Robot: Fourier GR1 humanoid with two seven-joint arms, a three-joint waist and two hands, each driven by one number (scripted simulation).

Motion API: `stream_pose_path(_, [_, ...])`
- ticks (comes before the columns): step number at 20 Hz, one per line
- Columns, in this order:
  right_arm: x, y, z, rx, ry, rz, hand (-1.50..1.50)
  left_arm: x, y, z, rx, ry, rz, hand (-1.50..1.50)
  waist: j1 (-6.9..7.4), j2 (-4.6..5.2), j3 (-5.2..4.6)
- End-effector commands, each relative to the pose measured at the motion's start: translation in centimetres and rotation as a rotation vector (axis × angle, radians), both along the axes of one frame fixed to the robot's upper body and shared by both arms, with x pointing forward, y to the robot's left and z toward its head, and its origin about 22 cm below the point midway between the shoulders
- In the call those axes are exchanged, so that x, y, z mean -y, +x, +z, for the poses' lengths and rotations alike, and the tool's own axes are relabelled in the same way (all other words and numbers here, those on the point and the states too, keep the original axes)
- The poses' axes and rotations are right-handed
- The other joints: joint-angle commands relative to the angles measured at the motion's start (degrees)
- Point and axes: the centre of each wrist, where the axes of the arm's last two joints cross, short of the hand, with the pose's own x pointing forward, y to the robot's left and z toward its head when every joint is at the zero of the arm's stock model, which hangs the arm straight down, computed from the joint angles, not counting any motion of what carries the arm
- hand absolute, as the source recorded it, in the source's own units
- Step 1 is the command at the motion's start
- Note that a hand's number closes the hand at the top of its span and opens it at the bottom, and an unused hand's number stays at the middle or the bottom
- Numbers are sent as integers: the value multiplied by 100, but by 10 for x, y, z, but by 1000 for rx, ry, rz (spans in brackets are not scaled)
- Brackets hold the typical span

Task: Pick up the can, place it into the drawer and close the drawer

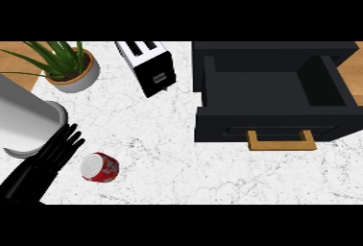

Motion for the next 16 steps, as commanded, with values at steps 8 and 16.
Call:
stream_pose_path(8, [9, -6, -11, -2, 12, 5, -150, -16, 17, -61, -15, 41, 89, -150, -6, 4, 0])
stream_pose_path(16, [-1, -25, 21, 7, -6, -4, -150, -41, -6, -108, -42, 43, 81, -150, -20, 2, -3])
